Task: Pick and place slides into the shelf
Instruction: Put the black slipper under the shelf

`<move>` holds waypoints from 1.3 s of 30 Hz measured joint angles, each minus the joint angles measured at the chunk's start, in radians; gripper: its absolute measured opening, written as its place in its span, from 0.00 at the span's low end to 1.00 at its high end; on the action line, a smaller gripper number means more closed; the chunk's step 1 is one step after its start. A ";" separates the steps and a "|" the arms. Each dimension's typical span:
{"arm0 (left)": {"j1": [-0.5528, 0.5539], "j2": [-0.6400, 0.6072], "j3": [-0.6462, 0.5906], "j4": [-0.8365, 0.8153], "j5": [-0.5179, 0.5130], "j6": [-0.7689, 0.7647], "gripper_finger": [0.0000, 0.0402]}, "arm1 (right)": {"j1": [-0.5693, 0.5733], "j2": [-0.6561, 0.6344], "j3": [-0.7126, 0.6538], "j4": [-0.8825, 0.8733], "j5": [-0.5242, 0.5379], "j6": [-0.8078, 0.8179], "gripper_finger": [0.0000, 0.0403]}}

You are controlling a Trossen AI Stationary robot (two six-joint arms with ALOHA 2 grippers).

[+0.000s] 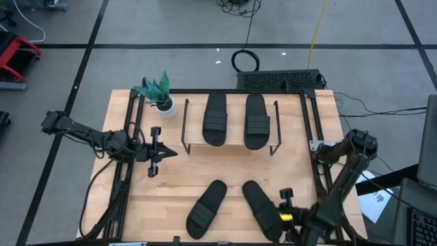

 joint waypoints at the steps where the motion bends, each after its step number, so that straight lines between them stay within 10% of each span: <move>1: 0.000 0.000 0.000 -0.008 0.000 0.006 0.01 | -0.022 -0.016 -0.012 0.010 -0.043 -0.025 0.20; 13: 0.000 0.000 0.000 -0.074 -0.007 0.022 0.05 | -0.183 -0.226 -0.312 0.394 -0.317 -0.147 0.65; 39: 0.000 0.000 0.000 -0.113 -0.010 0.028 0.00 | -0.258 -0.193 -0.582 0.890 -0.548 -0.276 0.53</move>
